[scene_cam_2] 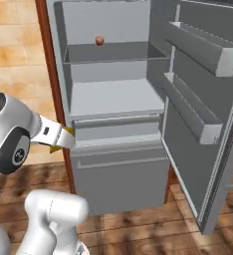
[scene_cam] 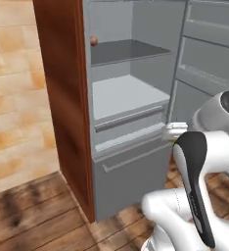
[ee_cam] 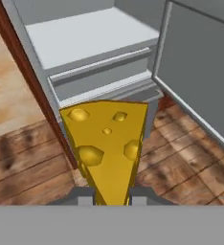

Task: Pick the cheese from the fridge and the cheese grater from the cabinet and place them next to the salad bowl.

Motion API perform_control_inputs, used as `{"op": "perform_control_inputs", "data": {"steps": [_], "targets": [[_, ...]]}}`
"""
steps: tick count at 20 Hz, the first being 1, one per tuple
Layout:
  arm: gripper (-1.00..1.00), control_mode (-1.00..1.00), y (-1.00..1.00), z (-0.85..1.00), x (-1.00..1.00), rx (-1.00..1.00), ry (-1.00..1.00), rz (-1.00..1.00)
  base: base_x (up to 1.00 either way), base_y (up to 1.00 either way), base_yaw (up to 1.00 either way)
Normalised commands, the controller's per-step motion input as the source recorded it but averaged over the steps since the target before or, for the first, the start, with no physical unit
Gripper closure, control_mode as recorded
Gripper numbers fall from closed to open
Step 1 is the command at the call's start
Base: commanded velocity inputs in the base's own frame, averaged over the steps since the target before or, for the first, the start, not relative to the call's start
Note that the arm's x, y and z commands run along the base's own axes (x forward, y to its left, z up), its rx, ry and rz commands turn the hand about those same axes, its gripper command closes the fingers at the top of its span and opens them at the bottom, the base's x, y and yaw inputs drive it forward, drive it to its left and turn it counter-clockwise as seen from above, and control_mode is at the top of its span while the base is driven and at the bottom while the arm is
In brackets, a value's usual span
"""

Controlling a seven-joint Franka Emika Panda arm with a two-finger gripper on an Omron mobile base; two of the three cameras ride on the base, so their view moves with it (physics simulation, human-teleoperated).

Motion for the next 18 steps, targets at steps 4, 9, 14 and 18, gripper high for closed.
{"op": "perform_control_inputs", "data": {"steps": [4, 9, 14, 18], "targets": [[1.0, 1.0, 0.0, 0.0, 0.0, 0.0, 0.0, 0.0, -0.43, 0.13, -0.92], [1.0, 1.0, 0.0, 0.0, 0.0, 0.0, 0.0, 0.0, -0.5, 0.13, -0.91], [1.0, 1.0, 0.0, 0.0, 0.0, 0.0, 0.0, 0.0, -0.61, 0.01, -0.82], [1.0, 1.0, 0.0, 0.0, 0.0, 0.0, 0.0, 0.0, -0.53, -0.13, -0.74]]}}
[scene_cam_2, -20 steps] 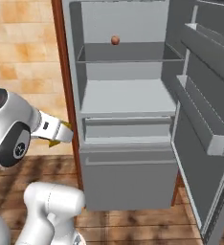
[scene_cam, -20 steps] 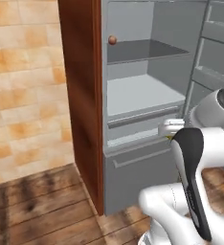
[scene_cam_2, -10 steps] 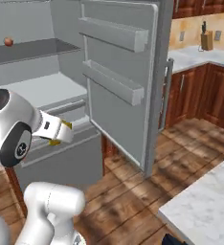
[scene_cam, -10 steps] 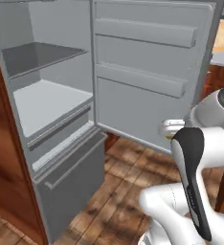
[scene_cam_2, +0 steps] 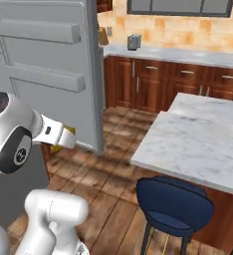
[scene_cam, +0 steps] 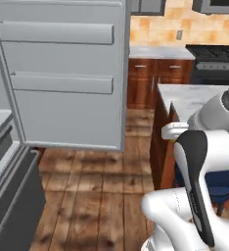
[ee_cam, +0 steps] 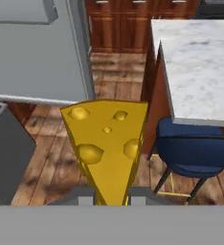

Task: Pick the cheese from the fridge and the cheese grater from the cabinet and place them next to the salad bowl.

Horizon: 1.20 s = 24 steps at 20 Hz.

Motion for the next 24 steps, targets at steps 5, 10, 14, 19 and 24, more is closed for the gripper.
{"op": "perform_control_inputs", "data": {"steps": [5, 10, 14, 19, 24], "targets": [[1.0, 1.0, 0.0, 0.0, 0.0, 0.0, 0.0, 0.0, -0.34, -0.51, -0.6], [1.0, 1.0, 0.0, 0.0, 0.0, 0.0, 0.0, 0.0, 0.02, -1.0, -0.31], [1.0, 1.0, 0.0, 0.0, 0.0, 0.0, 0.0, 0.0, 0.18, -1.0, 0.01], [1.0, 1.0, 0.0, 0.0, 0.0, 0.0, 0.0, 0.0, 0.15, -1.0, 0.11], [1.0, 1.0, 0.0, 0.0, 0.0, 0.0, 0.0, 0.0, 0.14, -1.0, 0.06]]}}
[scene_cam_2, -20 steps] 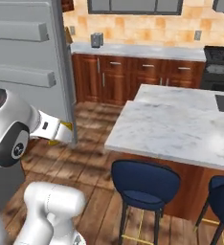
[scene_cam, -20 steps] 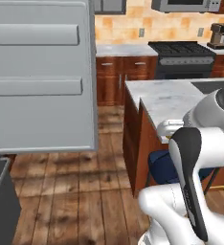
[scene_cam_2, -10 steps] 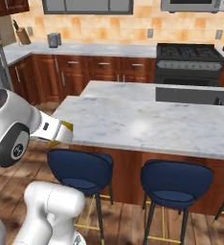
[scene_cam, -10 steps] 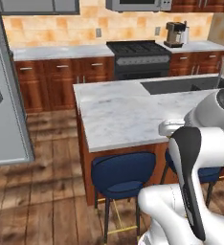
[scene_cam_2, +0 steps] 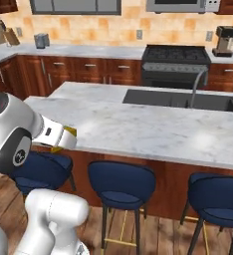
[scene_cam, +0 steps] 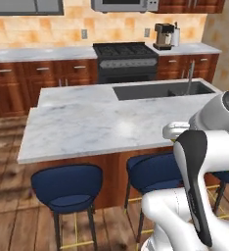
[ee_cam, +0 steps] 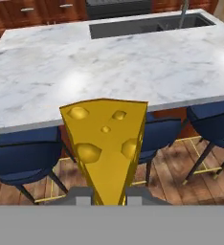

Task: Pick the cheese from the fridge and the cheese grater from the cabinet and place them next to the salad bowl.

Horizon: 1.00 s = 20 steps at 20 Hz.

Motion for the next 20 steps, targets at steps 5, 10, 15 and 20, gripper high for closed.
{"op": "perform_control_inputs", "data": {"steps": [5, 10, 15, 20], "targets": [[1.0, 1.0, 0.0, 0.0, 0.0, 0.0, 0.0, 0.0, 0.26, -1.0, 0.0], [1.0, 1.0, 0.0, 0.0, 0.0, 0.0, 0.0, 0.0, 0.47, -1.0, 0.02], [1.0, 1.0, 0.0, 0.0, 0.0, 0.0, 0.0, 0.0, 0.75, -1.0, 0.15], [1.0, 1.0, 0.0, 0.0, 0.0, 0.0, 0.0, 0.0, 0.8, -1.0, 0.2]]}}
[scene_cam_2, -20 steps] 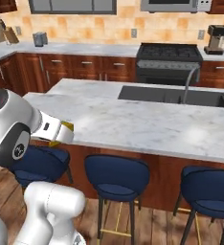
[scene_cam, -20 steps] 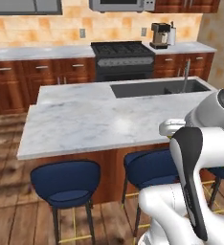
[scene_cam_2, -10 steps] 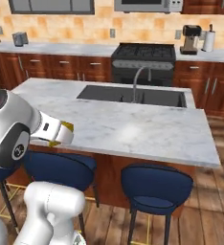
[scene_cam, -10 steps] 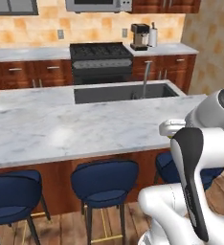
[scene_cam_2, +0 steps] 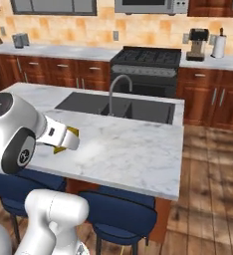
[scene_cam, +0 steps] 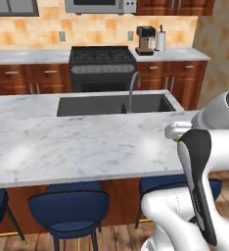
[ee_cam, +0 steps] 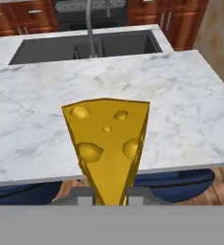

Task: Pick the cheese from the fridge and the cheese grater from the cabinet and place them next to the salad bowl.

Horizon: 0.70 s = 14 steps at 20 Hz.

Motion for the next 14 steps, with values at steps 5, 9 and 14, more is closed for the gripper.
{"op": "perform_control_inputs", "data": {"steps": [5, 9, 14], "targets": [[1.0, 1.0, 0.0, 0.0, 0.0, 0.0, 0.0, 0.0, 0.21, -1.0, 0.25], [1.0, 1.0, 0.0, 0.0, 0.0, 0.0, 0.0, 0.0, -0.41, -1.0, 0.31], [1.0, 1.0, 0.0, 0.0, 0.0, 0.0, 0.0, 0.0, -0.96, -1.0, 0.17]]}}
